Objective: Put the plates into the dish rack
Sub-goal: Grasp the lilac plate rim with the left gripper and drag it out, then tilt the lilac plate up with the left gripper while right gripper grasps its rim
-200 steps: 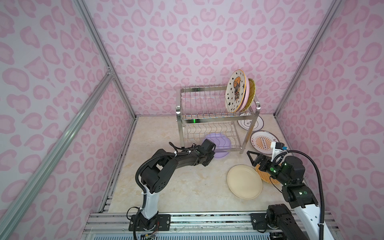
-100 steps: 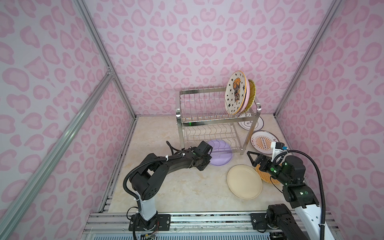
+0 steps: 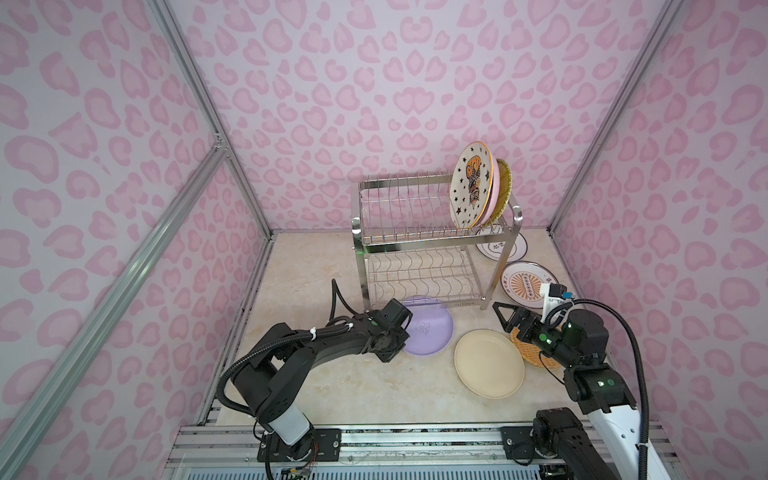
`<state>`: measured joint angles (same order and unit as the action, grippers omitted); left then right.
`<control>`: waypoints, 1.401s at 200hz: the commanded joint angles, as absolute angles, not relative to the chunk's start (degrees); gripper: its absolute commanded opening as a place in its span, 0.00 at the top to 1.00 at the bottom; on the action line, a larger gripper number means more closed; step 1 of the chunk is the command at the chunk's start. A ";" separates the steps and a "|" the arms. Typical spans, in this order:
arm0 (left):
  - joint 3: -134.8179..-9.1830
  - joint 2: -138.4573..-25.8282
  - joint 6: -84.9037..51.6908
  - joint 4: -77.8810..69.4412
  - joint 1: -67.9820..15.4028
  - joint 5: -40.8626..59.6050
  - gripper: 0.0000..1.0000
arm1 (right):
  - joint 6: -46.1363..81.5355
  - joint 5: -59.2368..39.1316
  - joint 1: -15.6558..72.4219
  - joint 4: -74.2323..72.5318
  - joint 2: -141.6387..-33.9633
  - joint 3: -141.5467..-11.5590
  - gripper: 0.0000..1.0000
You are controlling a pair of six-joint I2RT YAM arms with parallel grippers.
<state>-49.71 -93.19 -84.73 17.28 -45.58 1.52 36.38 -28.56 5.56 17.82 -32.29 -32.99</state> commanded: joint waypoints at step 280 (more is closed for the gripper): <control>-49.48 -70.19 -68.95 11.01 -53.06 -4.20 0.97 | 31.65 -17.08 22.35 21.85 -40.56 -39.82 0.24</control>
<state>-48.62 -70.57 -71.24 14.68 -53.19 -3.62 32.77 -20.53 20.97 20.91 -39.57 -40.05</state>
